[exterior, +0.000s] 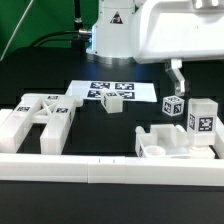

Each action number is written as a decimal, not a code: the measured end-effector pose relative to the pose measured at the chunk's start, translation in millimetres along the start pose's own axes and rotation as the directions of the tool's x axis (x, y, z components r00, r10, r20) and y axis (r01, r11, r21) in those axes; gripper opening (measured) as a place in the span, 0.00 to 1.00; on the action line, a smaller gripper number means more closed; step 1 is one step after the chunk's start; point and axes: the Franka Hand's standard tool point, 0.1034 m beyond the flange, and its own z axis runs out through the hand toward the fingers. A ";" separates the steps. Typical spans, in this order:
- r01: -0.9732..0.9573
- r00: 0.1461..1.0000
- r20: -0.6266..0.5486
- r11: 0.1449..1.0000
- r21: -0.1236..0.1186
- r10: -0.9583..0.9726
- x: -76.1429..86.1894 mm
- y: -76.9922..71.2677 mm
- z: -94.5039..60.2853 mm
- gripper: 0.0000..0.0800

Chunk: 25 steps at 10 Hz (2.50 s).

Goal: Assemble chair

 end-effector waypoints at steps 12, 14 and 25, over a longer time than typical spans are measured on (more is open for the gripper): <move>-0.025 0.946 0.323 0.998 0.065 0.002 -6.7 3.1 21.9 0.49; -0.026 0.946 0.323 0.998 0.065 0.003 -6.8 3.2 22.0 0.36; -0.589 0.744 0.308 0.800 -0.116 0.593 -6.9 -2.5 23.3 0.36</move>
Offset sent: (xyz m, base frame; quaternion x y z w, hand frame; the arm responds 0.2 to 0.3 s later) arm 0.0087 -0.0060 -0.0069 0.0032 -0.2446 0.0051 0.9696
